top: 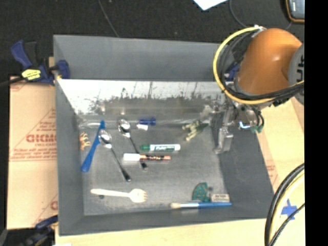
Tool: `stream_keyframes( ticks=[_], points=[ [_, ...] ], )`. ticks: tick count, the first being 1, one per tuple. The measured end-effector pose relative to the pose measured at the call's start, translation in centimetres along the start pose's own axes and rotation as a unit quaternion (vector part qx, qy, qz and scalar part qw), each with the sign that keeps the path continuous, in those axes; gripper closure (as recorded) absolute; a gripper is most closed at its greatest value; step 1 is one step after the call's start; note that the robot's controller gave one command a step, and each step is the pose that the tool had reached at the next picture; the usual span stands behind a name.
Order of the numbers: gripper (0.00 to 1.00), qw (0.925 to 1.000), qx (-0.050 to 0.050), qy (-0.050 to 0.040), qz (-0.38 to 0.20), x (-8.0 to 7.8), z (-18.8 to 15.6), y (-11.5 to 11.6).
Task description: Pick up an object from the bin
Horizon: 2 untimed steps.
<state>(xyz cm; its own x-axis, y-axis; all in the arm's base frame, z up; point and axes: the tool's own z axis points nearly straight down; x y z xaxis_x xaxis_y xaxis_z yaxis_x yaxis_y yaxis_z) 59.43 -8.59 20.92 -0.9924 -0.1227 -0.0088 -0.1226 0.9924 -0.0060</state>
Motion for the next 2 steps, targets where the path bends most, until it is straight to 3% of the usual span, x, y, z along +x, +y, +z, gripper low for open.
stream_keyframes(
  ticks=[1, 2],
  points=[
    [0.0, 1.0, 0.003, -0.0075, 0.006, -1.4, 1.1, 1.6],
    [0.0, 1.0, 0.003, -0.006, -0.005, 1.3, 6.8, 0.8]
  ],
)
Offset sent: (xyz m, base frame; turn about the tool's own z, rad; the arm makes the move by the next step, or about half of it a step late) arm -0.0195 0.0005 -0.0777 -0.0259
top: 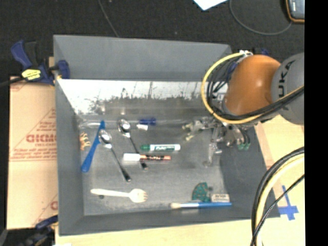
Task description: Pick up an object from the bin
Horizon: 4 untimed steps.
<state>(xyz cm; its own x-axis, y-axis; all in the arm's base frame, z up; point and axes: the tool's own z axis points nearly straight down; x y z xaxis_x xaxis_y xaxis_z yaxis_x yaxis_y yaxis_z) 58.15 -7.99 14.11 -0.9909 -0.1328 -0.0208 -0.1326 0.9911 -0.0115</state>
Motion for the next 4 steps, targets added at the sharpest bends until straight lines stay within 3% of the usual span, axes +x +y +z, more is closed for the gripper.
stream_keyframes(
  ticks=[1, 2, 3, 4],
  points=[
    [0.0, 0.9928, -0.003, -0.0026, 0.12, -5.4, 6.5, 4.8],
    [0.0, 0.996, 0.001, -0.0013, -0.089, -1.4, 5.3, 1.6],
    [1.0, 0.9958, -0.002, -0.006, 0.092, -5.6, 6.4, 9.0],
    [1.0, 0.9958, -0.002, -0.006, 0.091, -5.6, 6.4, 9.0]
  ],
)
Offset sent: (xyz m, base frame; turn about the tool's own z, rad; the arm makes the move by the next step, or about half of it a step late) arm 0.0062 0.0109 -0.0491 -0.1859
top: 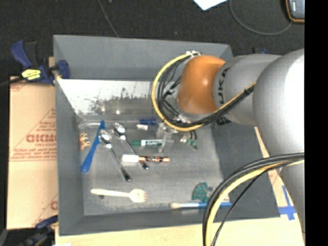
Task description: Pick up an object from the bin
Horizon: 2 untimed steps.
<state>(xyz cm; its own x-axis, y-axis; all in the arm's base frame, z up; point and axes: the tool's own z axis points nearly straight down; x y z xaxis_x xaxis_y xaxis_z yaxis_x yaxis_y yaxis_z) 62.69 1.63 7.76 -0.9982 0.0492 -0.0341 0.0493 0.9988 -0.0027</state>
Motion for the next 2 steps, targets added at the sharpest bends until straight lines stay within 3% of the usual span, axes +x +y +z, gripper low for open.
stream_keyframes(
  ticks=[1, 2],
  points=[
    [1.0, 0.9999, 0.001, 0.0002, -0.015, 0.0, -9.4, 0.2],
    [1.0, 0.9999, 0.0, -0.0028, -0.015, -0.4, -12.6, 0.1]
  ],
)
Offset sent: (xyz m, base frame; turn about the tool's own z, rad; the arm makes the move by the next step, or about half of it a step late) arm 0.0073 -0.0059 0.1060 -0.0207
